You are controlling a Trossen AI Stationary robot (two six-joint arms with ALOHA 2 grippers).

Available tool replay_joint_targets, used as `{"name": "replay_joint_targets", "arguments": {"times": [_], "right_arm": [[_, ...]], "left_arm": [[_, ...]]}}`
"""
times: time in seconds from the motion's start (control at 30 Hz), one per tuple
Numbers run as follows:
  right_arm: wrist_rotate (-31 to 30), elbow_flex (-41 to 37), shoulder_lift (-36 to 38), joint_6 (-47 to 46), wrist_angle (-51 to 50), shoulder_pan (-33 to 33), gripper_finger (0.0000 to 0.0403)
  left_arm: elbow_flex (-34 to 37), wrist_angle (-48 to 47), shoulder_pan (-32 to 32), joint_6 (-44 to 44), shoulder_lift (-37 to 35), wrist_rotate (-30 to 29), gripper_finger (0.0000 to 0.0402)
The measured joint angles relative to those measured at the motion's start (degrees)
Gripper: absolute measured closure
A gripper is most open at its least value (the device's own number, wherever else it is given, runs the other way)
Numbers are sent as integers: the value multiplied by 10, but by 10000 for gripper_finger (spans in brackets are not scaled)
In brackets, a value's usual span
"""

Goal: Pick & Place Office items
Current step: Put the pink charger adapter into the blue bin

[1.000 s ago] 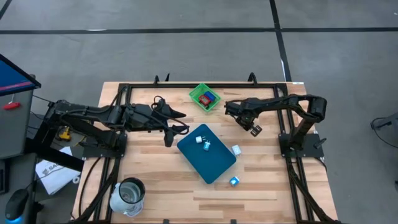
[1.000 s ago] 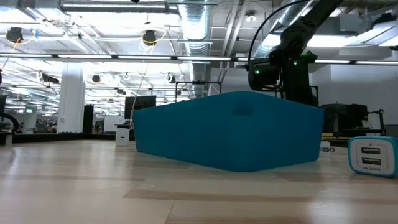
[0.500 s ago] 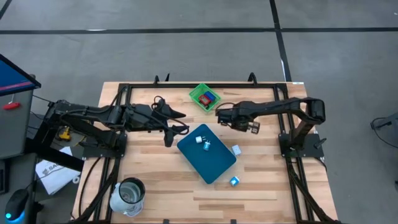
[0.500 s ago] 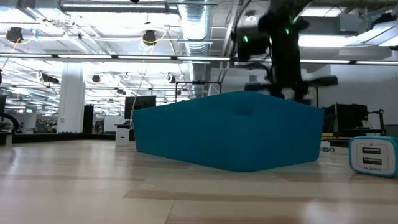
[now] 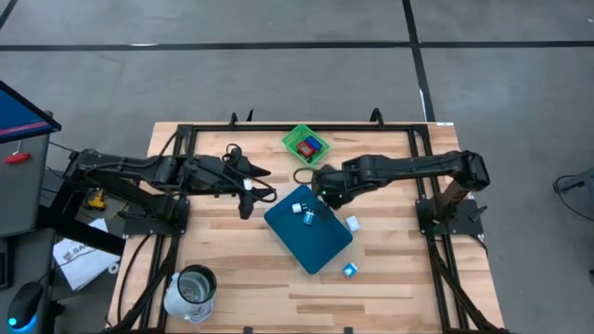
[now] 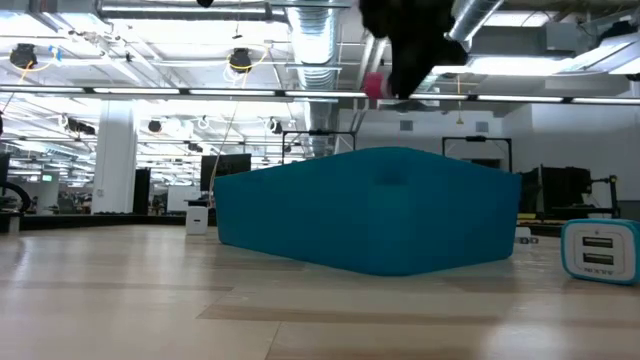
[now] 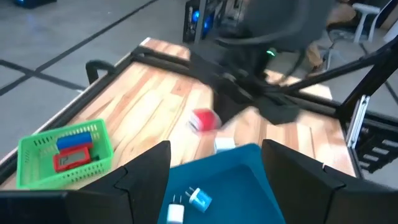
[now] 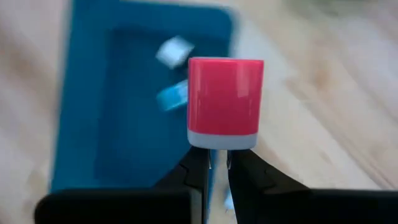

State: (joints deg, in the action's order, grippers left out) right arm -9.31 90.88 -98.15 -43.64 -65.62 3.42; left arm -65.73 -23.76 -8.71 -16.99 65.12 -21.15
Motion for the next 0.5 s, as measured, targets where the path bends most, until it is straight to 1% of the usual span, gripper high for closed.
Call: {"name": "replay_joint_targets", "arguments": {"times": [0.07,0.1,0.2,0.27,0.37,0.5], "right_arm": [[37,7,0,49,3,10,370],[49,8,0,69,4,14,370],[67,8,-5,107,9,17,370],[80,3,-6,115,21,13,370],[81,-3,-6,126,44,7,370],[95,-3,-33,133,64,-5,370]], "left_arm": [[-1,0,0,0,-9,-1,156],[0,-14,-1,0,-17,-1,156],[-1,-21,-2,0,-33,-5,156],[0,-31,-2,0,-43,-8,156],[0,-55,-4,-3,-63,-15,156],[0,-83,-8,-13,-85,-24,156]]}}
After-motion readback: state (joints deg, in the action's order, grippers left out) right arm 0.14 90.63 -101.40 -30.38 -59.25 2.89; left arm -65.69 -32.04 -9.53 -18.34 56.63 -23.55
